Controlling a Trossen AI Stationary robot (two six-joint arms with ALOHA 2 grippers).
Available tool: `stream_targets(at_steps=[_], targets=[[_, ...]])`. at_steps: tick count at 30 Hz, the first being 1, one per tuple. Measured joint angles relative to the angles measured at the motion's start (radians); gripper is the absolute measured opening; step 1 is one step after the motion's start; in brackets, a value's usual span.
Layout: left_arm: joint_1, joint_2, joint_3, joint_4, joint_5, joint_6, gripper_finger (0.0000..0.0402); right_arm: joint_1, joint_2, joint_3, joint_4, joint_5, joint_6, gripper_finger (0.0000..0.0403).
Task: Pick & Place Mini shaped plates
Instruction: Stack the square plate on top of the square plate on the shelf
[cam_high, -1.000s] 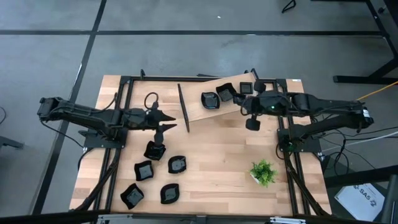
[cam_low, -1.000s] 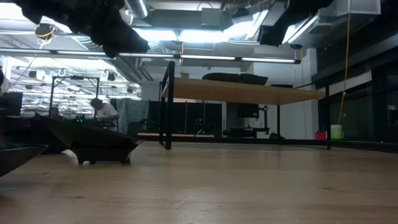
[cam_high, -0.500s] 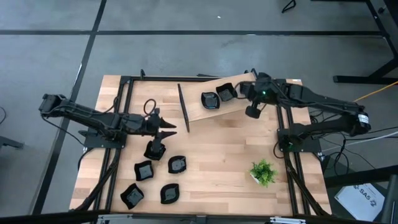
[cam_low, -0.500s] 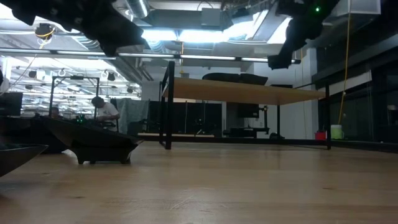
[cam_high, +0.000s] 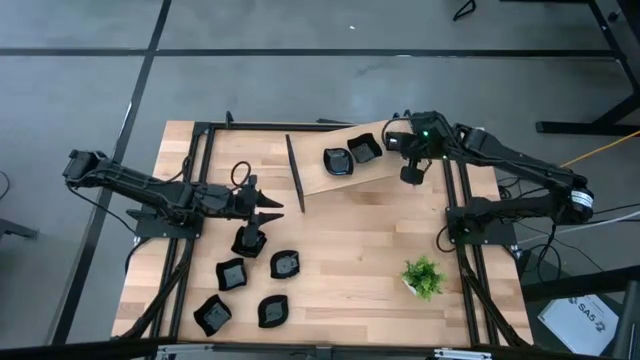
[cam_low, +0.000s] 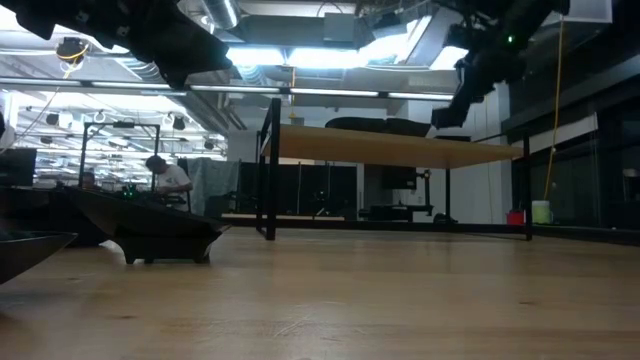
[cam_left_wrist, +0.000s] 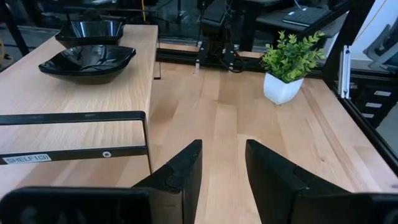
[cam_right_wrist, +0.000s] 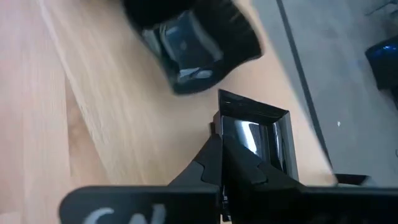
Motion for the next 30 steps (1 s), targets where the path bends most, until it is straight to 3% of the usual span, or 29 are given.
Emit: stream_targets(at_steps=[6, 13, 30], targets=[[0.000, 0.000, 0.000, 0.000, 0.000, 0.000, 0.0116, -0.025, 0.001, -0.093, 0.101, 0.001, -0.111, 0.0005], [0.000, 0.000, 0.000, 0.000, 0.000, 0.000, 0.0116, -0.054, 0.001, -0.101, 0.127, 0.009, -0.155, 0.0012], [0.000, 0.000, 0.000, -0.001, 0.001, -0.001, 0.0120, -0.070, 0.001, -0.094, 0.111, 0.008, -0.118, 0.0126]])
